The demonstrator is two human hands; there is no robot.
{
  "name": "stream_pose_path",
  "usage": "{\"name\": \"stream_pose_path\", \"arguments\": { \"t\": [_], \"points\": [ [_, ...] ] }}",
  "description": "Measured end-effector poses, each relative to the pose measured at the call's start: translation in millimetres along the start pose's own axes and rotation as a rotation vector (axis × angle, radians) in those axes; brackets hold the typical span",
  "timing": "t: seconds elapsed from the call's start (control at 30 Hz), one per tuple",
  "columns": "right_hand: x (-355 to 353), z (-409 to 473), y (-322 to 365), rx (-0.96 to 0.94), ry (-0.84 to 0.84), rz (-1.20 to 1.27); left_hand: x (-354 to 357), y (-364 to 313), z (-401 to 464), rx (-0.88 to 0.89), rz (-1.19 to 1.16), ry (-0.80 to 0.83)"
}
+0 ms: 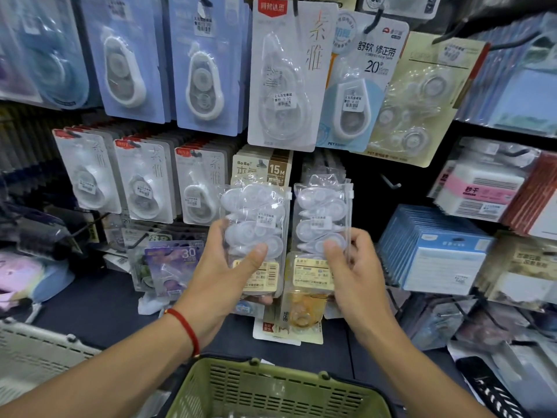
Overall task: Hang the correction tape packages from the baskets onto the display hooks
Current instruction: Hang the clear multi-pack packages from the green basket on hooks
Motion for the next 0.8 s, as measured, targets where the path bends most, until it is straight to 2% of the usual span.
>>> {"name": "stream_pose_path", "arguments": {
  "t": [0.4, 0.6, 0.67, 0.73, 0.8],
  "points": [
    [-14, 8, 1, 0.045, -0.089, 0.105, 0, -2, -1, 0.094, 0.059, 0.002],
    [-12, 10, -6, 0.07, -0.059, 0.1, -1, 0, 0, 0.039, 0.008, 0.014],
    [-12, 14, -18, 0.119, -0.016, 0.013, -1, -1, 1, 0.035, 0.002, 0.006],
    [-15, 14, -30, 0.132, 0.014, -0.244, -1, -2, 0, 0.043, 0.006, 0.004],
    [-15, 11, -31, -0.011, 0.046, -0.49, -1, -4, -2, 0.073, 0.036, 0.003]
  ]
}}
Point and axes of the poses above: each hand's wrist, its own z-axis towards the middle knuckle, its own x-axis out of the palm, y = z × x, the point moved 5 cm from there along z, towards the middle knuckle, and after that the axes turned 5 degrees about -x, right-handed, at the moved point
